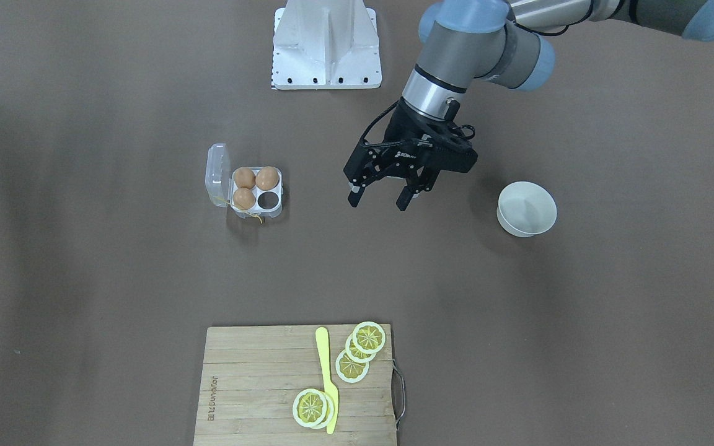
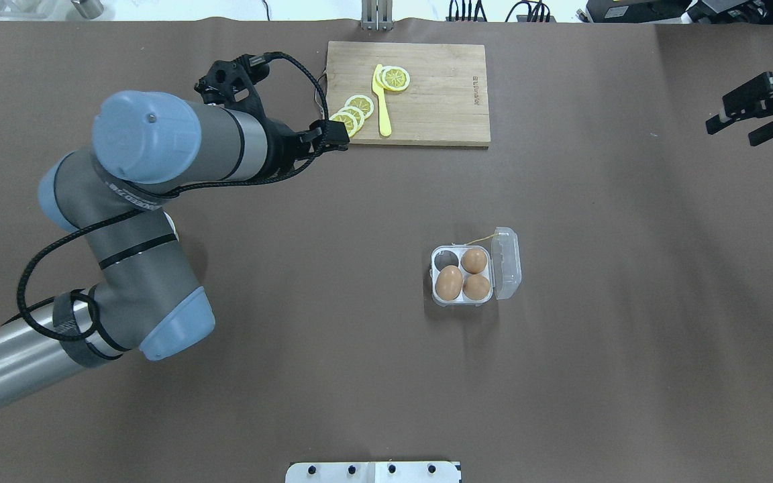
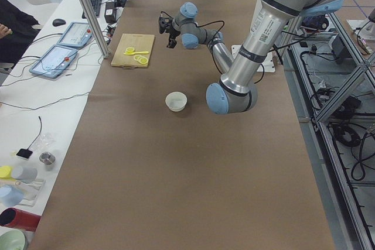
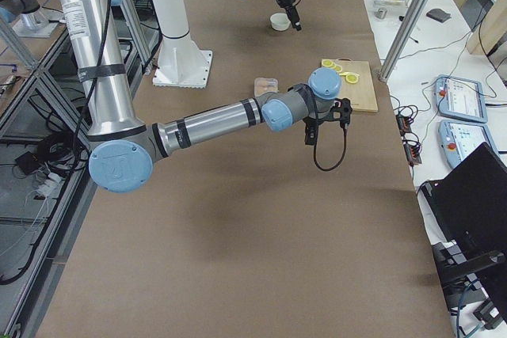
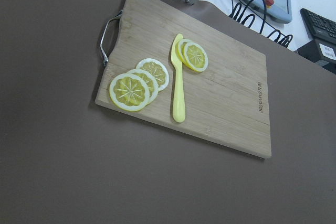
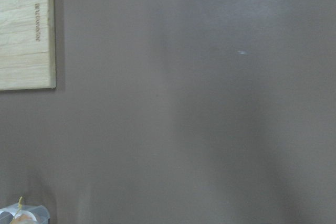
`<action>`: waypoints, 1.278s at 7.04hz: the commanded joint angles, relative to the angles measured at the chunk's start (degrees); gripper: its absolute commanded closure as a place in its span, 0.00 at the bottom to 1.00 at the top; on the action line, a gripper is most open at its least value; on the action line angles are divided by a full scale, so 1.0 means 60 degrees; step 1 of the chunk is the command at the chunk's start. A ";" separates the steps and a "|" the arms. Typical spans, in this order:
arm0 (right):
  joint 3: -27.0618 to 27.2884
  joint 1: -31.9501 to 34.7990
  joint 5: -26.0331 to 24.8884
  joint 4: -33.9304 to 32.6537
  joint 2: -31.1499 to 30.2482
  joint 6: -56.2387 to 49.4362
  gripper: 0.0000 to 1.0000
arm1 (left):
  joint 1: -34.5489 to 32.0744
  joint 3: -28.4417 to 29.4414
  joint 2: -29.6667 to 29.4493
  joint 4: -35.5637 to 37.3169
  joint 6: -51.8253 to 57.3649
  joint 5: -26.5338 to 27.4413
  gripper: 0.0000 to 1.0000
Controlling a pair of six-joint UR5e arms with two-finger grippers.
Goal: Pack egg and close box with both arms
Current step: 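Raise the left gripper away while the right gripper moves toward the box lid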
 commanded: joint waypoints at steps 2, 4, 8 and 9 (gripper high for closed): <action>0.0059 -0.1688 -0.0874 0.3564 -0.0749 0.2355 0.45 | -0.1371 -0.0280 0.0391 0.0773 0.0051 -0.2400 0.02; 0.0059 -0.2640 -0.1038 0.5003 -0.1189 0.2947 0.87 | -0.1626 -0.0251 0.0784 0.0776 0.0167 -0.2705 0.02; 0.0497 -0.4310 -0.1344 0.5522 -0.1075 0.3749 1.00 | -0.2080 -0.0280 0.1284 0.0659 0.0315 -0.3393 0.02; 0.0702 -0.4634 -0.1448 0.5508 -0.1060 0.4217 1.00 | -0.2110 -0.0266 0.1284 0.0659 0.0300 -0.3394 0.02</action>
